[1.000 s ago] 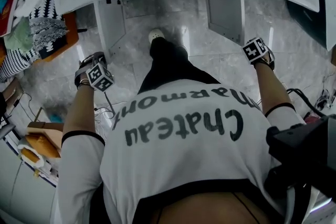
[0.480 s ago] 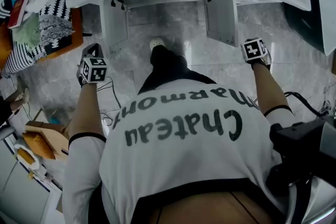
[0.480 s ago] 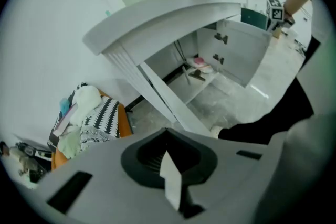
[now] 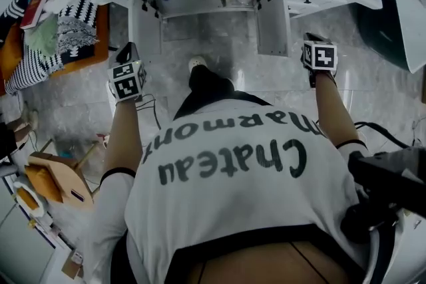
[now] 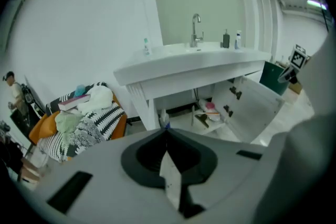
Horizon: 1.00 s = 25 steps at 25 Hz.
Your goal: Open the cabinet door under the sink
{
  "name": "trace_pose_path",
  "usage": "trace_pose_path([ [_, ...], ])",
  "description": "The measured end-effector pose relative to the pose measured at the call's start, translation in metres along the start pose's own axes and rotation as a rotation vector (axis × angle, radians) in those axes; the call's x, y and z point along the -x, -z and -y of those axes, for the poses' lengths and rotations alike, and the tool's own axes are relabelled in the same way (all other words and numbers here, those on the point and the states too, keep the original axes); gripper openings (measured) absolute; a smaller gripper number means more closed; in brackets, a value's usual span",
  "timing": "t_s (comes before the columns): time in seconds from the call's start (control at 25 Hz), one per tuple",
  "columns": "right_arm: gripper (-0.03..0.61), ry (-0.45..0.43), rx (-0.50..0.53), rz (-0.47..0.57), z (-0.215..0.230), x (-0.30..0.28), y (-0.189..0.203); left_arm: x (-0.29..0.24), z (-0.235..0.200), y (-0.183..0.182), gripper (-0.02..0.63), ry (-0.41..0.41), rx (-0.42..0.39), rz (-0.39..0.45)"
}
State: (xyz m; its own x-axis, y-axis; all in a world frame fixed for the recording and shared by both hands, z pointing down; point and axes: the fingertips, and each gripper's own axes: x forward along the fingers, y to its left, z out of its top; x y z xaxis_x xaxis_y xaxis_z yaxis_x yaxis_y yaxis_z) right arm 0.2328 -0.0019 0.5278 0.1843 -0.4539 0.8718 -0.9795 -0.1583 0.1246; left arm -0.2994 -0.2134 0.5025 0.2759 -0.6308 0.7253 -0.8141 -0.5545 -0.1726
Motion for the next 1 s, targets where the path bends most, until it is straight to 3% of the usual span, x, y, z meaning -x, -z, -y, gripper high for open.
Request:
trace_pose_path([
  [0.12,0.011,-0.070,-0.153,0.132,-0.012,0.016,-0.024,0.015,0.021,-0.012,0.008,0.027,0.156,0.042],
  [0.24,0.011,-0.210,-0.329,0.244,-0.035,0.030,-0.049,0.031,0.053,-0.028,0.008,0.110,0.304,0.093],
  [0.32,0.011,-0.306,-0.352,0.280,-0.059,0.037,-0.065,0.044,0.079,-0.043,0.008,0.187,0.270,0.144],
  [0.4,0.011,-0.376,-0.308,0.316,-0.085,0.050,-0.081,0.060,0.107,-0.060,0.008,0.271,0.170,0.216],
  [0.48,0.011,-0.456,-0.268,0.370,-0.115,0.073,-0.096,0.079,0.128,-0.072,0.008,0.338,0.127,0.275],
  [0.76,0.011,-0.813,-0.246,0.579,-0.202,0.187,-0.125,0.142,0.167,-0.121,0.008,0.494,0.184,0.381],
  [1.0,0.011,-0.770,-0.144,0.614,-0.213,0.220,-0.107,0.188,0.173,-0.145,0.008,0.592,0.144,0.456],
])
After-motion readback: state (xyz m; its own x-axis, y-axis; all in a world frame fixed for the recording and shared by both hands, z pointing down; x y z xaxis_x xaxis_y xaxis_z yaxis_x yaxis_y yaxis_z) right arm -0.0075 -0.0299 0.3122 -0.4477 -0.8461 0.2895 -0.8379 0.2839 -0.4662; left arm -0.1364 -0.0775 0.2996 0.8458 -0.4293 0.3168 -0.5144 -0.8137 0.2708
